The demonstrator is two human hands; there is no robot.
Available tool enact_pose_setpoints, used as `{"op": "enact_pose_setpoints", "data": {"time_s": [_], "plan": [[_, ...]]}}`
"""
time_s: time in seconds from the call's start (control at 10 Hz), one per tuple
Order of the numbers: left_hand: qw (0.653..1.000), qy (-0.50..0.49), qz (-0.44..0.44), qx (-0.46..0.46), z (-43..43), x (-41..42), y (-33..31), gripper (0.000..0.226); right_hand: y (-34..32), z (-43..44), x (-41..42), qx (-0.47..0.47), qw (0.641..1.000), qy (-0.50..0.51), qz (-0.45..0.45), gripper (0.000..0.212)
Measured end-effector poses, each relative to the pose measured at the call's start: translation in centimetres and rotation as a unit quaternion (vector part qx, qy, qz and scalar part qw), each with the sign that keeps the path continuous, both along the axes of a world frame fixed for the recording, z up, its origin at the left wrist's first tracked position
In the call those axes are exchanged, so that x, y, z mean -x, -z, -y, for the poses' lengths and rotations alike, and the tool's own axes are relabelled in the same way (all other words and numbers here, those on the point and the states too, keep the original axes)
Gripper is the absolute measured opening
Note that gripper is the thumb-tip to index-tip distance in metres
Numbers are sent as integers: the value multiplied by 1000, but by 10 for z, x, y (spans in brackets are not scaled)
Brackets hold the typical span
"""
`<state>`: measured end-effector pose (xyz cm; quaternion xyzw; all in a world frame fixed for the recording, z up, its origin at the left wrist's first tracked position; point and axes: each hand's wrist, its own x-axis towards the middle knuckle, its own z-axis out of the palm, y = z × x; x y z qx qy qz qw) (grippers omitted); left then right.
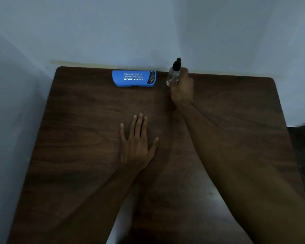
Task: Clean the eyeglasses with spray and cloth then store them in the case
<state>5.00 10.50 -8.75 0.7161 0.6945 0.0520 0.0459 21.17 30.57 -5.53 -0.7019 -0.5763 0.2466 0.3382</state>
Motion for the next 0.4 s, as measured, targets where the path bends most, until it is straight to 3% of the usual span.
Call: {"op": "enact_pose_setpoints", "data": {"time_s": [0.2, 0.3, 0.4], "plan": [[1000, 1, -5, 4, 0, -1, 1, 81, 1, -5, 3, 12, 1000, -2, 16, 32], [1000, 5, -2, 4, 0, 0, -4, 81, -5, 5, 2, 21, 1000, -2, 9, 50], [1000, 3, -10, 8, 1, -1, -5, 81, 4, 30, 1, 19, 997, -11, 80, 78]]}}
